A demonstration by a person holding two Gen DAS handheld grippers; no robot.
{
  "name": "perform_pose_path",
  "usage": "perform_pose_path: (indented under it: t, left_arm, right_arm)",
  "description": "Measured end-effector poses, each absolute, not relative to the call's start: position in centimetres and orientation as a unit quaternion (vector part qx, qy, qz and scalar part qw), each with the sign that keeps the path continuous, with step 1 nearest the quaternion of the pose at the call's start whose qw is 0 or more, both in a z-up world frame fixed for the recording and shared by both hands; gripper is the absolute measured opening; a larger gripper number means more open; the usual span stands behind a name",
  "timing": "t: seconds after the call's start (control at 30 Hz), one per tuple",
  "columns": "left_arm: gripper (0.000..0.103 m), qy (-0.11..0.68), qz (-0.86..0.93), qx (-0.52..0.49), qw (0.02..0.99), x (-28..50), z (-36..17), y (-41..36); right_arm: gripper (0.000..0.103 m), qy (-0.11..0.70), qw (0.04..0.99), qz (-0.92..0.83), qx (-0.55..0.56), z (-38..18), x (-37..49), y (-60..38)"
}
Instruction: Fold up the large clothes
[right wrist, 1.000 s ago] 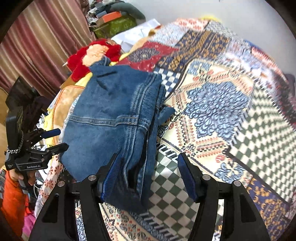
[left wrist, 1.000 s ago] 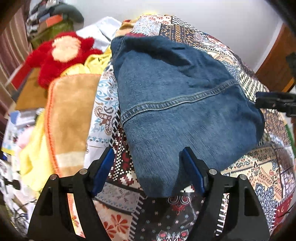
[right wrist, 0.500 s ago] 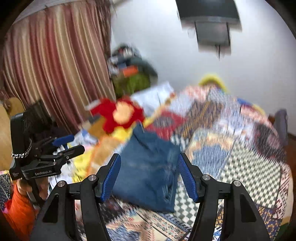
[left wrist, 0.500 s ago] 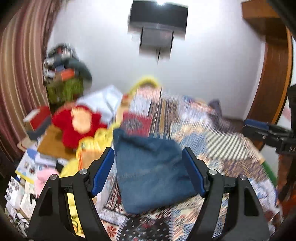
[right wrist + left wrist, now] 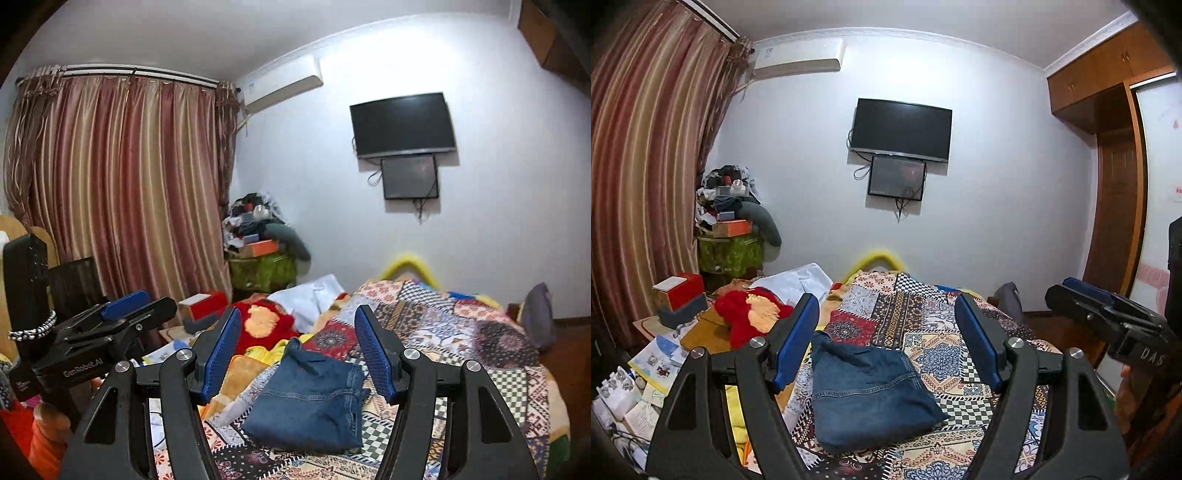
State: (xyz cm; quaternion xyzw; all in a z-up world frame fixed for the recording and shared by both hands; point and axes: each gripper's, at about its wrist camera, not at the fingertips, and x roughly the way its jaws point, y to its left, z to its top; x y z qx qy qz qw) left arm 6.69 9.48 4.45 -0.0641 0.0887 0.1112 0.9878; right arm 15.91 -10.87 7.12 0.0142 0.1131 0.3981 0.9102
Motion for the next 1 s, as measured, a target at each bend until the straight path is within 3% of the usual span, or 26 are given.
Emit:
perform_pose_path:
  t: [0.13,0.2,0.27,0.33,1.0]
  left_arm:
    - [0.093,0.085,0.123,-0.058,0.987,5.6,4.0,8.8]
    - [0.102,0.088,0.128,-0.056,0.986,5.5,3.7,8.6]
    - [0.102,0.089,0.13,-0.056,0.986,5.2,3.6,8.4]
    - [0.102,0.093,0.129,-0.061,0.985,5.1,3.5,8.3]
    - [0.103,0.102,0.128,-0.064,0.984,5.4,2.6,8.1]
  right_arm:
    - [0.066,0.107,0.92,0.376,-0.004,6.9,13.9,-11.2]
    - [0.085,0.107,0.924,0.368,-0.007,6.8,13.3,-11.4]
    - [0.097,0.105,0.928,0.356,-0.007,6.6,12.7,-11.5]
    - [0.102,0.1,0.933,0.345,-0.003,6.4,12.5,-11.8]
    - [0.103,0.124,0.935,0.331,0.01,6.3,13.5,-12.3]
